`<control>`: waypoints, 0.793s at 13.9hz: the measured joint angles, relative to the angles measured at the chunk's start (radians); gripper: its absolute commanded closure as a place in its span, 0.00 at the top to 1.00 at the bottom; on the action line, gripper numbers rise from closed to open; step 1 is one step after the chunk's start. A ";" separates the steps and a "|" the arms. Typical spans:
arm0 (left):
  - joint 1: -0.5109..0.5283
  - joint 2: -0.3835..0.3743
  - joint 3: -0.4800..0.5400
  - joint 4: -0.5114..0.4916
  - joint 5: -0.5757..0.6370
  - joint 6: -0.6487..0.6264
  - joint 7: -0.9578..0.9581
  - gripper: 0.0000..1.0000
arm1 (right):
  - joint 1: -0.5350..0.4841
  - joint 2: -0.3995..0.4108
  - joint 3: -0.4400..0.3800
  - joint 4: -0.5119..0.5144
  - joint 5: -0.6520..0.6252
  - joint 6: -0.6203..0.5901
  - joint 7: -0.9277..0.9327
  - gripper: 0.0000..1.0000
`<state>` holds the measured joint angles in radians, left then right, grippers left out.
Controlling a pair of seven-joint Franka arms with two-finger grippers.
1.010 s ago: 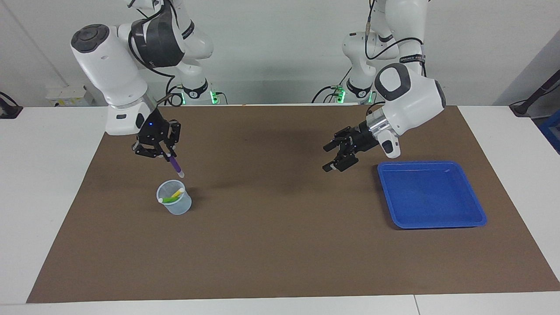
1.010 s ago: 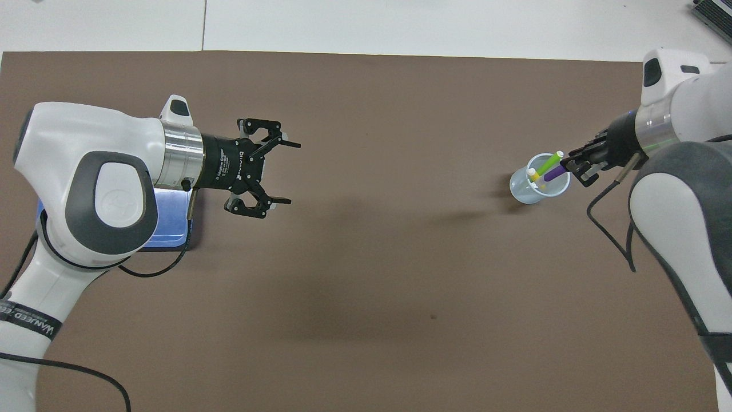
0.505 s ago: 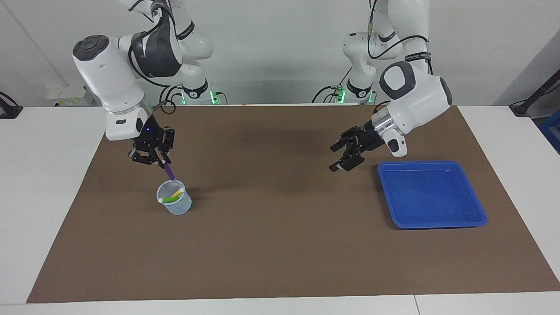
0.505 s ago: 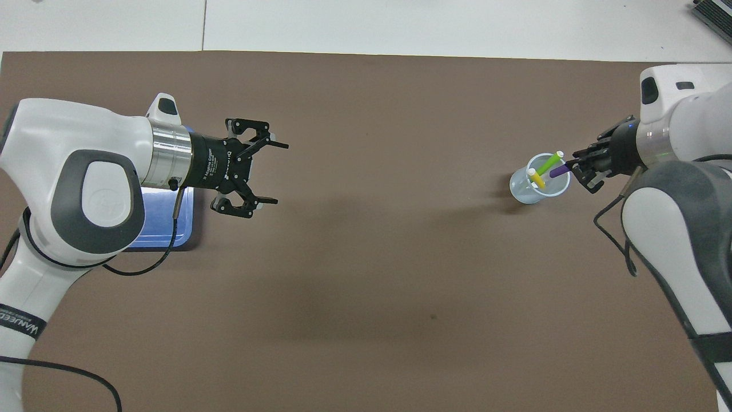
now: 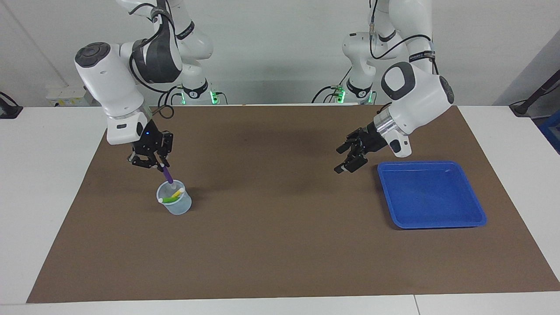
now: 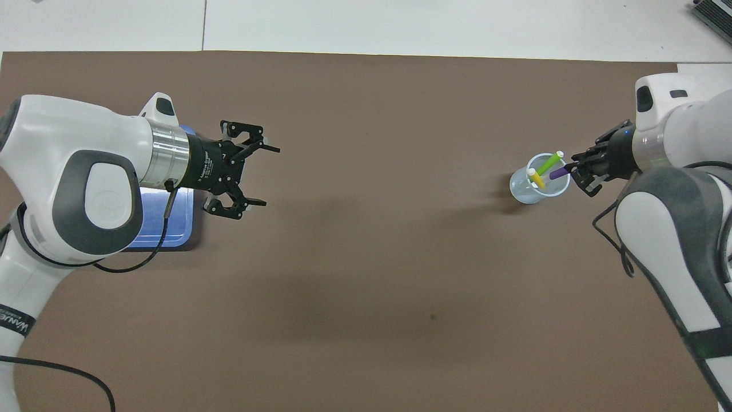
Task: Transfer and insert pens with both arms
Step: 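Insert the purple pen into the cup while the left gripper lowers to tray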
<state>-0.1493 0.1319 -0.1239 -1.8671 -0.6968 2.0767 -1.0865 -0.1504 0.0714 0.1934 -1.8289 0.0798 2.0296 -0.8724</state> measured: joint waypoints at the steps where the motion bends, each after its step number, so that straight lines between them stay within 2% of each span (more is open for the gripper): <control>1: 0.000 0.000 0.000 0.000 0.011 0.001 0.000 1.00 | 0.000 0.000 0.002 -0.010 0.000 0.014 0.000 0.00; 2: 0.000 0.000 0.000 0.000 0.027 0.005 0.000 1.00 | 0.000 0.000 0.004 -0.019 0.000 0.024 0.000 0.00; 3: 0.000 0.000 0.000 0.000 0.050 0.012 0.000 1.00 | 0.000 0.000 0.005 -0.027 0.000 0.032 0.000 0.06; 4: 0.000 0.000 0.000 0.000 0.070 0.018 0.000 1.00 | 0.000 0.000 0.005 -0.033 -0.001 0.034 0.000 0.36; 5: 0.000 0.000 0.000 0.000 0.090 0.023 0.000 1.00 | 0.000 0.000 0.005 -0.036 -0.001 0.035 0.000 0.92; 6: 0.000 0.000 0.002 0.000 0.104 0.026 0.000 1.00 | 0.000 0.000 0.005 -0.038 -0.001 0.035 0.000 1.00; 8: 0.001 0.000 0.003 0.000 0.153 0.028 0.001 1.00 | 0.001 0.000 0.006 -0.039 -0.001 0.035 -0.001 1.00; 11: 0.001 0.000 0.003 0.002 0.318 0.033 0.002 1.00 | 0.001 -0.002 0.007 -0.039 -0.001 0.035 -0.001 1.00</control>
<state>-0.1484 0.1319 -0.1212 -1.8651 -0.3789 2.1097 -1.0841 -0.1496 0.0697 0.2000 -1.8681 0.0787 2.0644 -0.8732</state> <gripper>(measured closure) 0.000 0.185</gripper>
